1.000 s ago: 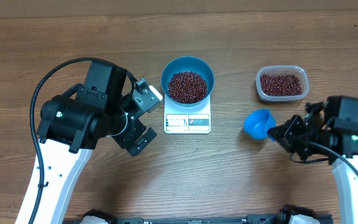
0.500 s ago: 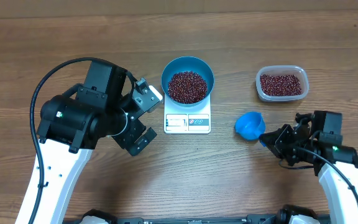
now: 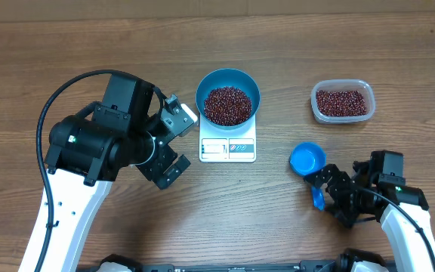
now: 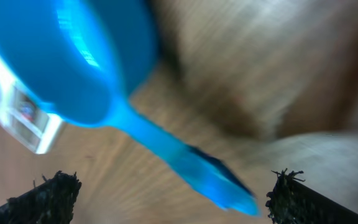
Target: Scoop item into bowl and weigh 150g on scale
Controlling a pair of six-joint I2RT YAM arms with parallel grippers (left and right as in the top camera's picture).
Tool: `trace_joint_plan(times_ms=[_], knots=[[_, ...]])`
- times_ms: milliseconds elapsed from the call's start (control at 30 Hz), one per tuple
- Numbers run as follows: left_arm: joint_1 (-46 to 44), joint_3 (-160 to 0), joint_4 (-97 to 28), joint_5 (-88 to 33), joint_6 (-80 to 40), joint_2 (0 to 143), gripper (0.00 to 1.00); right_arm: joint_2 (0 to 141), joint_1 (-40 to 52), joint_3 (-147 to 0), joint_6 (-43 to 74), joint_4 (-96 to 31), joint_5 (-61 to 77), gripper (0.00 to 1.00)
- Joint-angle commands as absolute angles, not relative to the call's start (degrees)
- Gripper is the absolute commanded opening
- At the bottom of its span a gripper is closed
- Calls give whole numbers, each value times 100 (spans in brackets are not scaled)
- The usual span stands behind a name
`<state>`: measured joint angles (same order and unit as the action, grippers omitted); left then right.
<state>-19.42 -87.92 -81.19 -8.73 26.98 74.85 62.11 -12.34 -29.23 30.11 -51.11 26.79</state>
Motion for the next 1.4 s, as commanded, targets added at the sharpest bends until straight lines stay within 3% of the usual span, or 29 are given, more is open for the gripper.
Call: trace_joint_plan(times_ms=[0, 467, 933, 1067, 1367], knots=[[-1953, -8890, -8114, -878, 2700, 7424, 100, 6178, -1251, -2930, 3238, -5391, 1852, 100], [-1953, -8890, -8114, -878, 2698, 7424, 99, 6171, -1251, -3236, 4995, -5774, 731, 100], [-1953, -8890, -8114, -878, 2698, 7424, 99, 6171, -1256, -4954, 4904, -6071, 642, 100], [-1953, -8890, -8114, -878, 2698, 7424, 100, 6086, -1256, -5341, 4254, -6438, 336, 100], [-1953, -8890, -8114, -878, 2698, 7424, 100, 4416, -1245, -5446, 3299, -6329, -445, 100]])
